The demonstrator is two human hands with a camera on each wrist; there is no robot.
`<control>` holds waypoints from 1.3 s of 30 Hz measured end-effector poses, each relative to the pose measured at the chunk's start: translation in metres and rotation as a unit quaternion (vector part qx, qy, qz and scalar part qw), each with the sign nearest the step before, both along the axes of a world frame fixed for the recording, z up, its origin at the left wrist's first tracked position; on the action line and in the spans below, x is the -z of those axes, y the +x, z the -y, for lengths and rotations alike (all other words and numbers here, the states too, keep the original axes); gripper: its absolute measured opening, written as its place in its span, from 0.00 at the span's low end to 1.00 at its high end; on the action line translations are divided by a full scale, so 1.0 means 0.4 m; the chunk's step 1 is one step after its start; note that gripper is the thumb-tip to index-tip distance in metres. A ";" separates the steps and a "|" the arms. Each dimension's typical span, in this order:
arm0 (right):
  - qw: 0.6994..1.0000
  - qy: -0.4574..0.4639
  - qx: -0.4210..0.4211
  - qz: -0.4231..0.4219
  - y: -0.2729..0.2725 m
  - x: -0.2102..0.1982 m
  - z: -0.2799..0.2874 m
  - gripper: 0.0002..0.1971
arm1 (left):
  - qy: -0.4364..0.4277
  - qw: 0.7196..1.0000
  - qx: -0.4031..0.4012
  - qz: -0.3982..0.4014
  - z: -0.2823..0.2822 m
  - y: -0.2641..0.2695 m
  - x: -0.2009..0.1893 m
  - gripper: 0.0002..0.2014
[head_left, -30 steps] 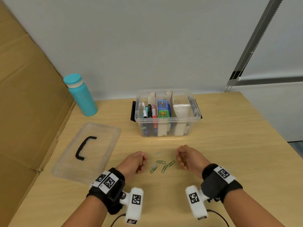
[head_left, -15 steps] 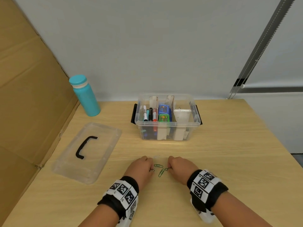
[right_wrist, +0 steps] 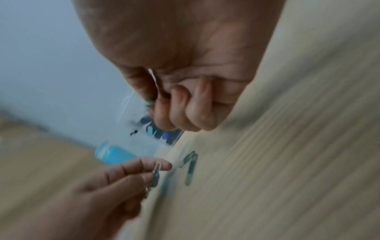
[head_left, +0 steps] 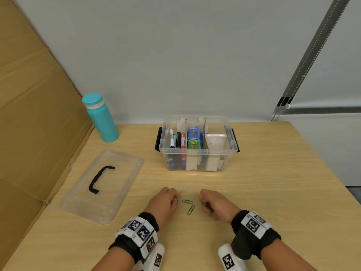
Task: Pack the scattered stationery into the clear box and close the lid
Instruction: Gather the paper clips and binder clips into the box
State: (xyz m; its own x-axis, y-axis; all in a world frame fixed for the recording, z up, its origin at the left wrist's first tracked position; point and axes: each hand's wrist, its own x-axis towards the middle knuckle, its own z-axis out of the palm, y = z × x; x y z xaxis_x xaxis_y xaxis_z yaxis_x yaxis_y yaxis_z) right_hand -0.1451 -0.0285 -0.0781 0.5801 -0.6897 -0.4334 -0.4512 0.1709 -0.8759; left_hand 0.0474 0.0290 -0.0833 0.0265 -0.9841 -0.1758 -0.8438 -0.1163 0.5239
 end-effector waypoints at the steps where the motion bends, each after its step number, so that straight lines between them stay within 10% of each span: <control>1: 0.992 0.083 0.037 0.089 -0.007 -0.004 0.001 0.16 | 0.006 0.998 -0.012 -0.055 0.000 0.011 0.002 0.11; 4: 0.958 0.177 0.080 0.213 -0.019 -0.010 0.002 0.20 | 0.051 0.958 -0.093 -0.268 0.002 0.036 -0.008 0.13; 7: 0.963 0.171 0.102 0.184 -0.005 -0.011 0.003 0.18 | 0.093 0.844 -0.210 -0.485 0.001 0.045 -0.027 0.15; 10: 0.999 -0.009 0.024 0.037 0.012 -0.007 -0.002 0.10 | 0.100 0.728 -0.237 -0.635 -0.001 0.059 -0.035 0.11; 12: 0.971 -0.191 -0.104 -0.099 0.018 -0.002 -0.010 0.01 | 0.103 0.701 -0.232 -0.666 -0.001 0.065 -0.039 0.10; 16: 0.871 -0.352 -0.215 -0.268 0.037 -0.002 -0.027 0.12 | 0.116 0.773 -0.235 -0.578 0.016 0.051 -0.032 0.12; 20: 0.870 -0.361 -0.200 -0.272 0.046 -0.004 -0.031 0.09 | 0.073 0.954 -0.067 -0.281 0.040 0.023 -0.024 0.14; 22: 0.882 -0.336 -0.184 -0.274 0.040 0.000 -0.030 0.10 | 0.045 0.990 0.032 -0.127 0.048 0.002 -0.018 0.12; 31: 0.916 -0.238 -0.180 -0.270 0.011 0.018 -0.032 0.06 | 0.055 0.987 0.133 0.065 0.066 -0.053 -0.003 0.11; 36: 0.998 -0.046 -0.008 -0.038 -0.020 -0.018 0.002 0.10 | 0.084 0.985 0.135 0.068 0.069 -0.045 -0.012 0.12; 39: 0.972 0.143 0.073 0.170 -0.033 -0.023 0.011 0.10 | 0.094 0.983 0.139 0.072 0.069 -0.039 -0.008 0.12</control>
